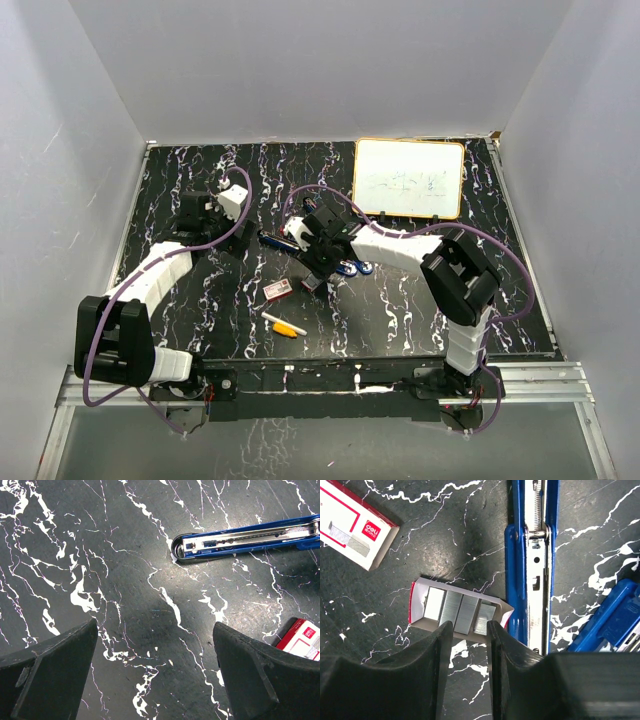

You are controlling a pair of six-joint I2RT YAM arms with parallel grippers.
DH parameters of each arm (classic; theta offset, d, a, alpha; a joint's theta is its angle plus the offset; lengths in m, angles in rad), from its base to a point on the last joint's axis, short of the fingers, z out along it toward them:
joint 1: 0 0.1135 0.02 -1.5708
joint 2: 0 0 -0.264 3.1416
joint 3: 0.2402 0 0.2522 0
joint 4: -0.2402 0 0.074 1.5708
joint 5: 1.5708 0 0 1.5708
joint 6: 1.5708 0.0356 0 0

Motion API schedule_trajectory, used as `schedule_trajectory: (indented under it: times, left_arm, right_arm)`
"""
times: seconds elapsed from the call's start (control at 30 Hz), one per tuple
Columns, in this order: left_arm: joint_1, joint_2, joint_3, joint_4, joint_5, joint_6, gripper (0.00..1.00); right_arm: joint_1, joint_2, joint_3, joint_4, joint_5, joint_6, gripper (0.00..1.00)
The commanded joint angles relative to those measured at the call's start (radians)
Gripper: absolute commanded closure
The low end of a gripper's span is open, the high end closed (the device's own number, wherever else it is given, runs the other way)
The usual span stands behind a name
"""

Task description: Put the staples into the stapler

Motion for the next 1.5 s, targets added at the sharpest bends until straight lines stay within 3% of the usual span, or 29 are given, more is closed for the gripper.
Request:
schedule_trajectory:
  times: [0.0, 1.47]
  left_arm:
    - [0.003, -0.033, -0.001, -0.017, 0.026, 0.007, 0.03]
    - [0.002, -0.04, -0.005, -0.028, 0.018, 0.017, 0.03]
  right_arm:
    - [-0.004, -0.057, 0.008, 0.027, 0.039, -0.023, 0.64]
    - [-0.003, 0.033, 0.018, 0.041, 0.089, -0.027, 0.72]
